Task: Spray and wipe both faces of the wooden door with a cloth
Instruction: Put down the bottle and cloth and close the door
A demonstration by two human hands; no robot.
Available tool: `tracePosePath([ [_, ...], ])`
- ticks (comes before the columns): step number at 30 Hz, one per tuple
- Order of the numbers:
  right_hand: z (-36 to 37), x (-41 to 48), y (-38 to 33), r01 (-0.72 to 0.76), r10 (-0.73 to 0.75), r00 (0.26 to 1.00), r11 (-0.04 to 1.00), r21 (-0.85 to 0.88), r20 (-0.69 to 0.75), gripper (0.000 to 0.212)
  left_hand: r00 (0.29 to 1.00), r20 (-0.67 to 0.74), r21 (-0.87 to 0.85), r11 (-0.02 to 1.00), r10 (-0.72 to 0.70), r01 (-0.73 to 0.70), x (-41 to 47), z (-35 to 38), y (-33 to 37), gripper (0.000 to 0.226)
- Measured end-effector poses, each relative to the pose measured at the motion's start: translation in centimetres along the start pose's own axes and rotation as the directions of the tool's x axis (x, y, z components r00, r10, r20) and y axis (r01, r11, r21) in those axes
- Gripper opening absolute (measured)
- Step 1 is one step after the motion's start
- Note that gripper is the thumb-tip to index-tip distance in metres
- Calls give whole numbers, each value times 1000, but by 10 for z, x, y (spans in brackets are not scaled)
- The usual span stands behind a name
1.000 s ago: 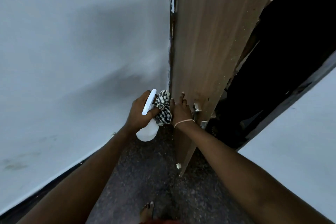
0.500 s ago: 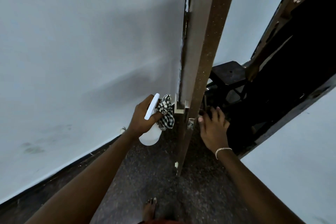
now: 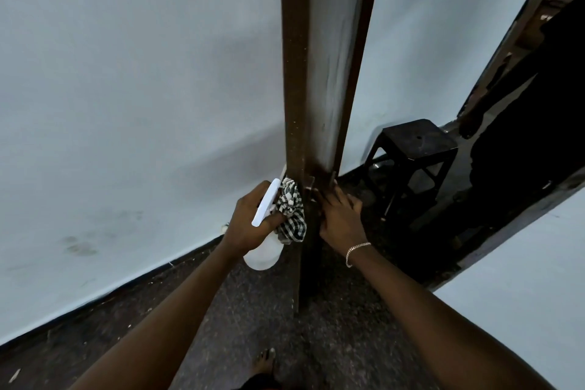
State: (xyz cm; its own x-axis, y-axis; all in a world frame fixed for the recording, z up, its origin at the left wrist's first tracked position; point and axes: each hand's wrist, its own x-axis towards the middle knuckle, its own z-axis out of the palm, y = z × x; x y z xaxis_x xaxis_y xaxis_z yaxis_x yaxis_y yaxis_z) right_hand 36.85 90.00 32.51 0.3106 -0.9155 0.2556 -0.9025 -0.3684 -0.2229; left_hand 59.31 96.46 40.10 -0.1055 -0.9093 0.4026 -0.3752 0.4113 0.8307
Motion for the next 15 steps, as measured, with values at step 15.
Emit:
tracePosePath([
  [15,19,124,-55,190,-314,914,890,415,256,44,985,-108,113,983,-133,145,36,-29,-57,76],
])
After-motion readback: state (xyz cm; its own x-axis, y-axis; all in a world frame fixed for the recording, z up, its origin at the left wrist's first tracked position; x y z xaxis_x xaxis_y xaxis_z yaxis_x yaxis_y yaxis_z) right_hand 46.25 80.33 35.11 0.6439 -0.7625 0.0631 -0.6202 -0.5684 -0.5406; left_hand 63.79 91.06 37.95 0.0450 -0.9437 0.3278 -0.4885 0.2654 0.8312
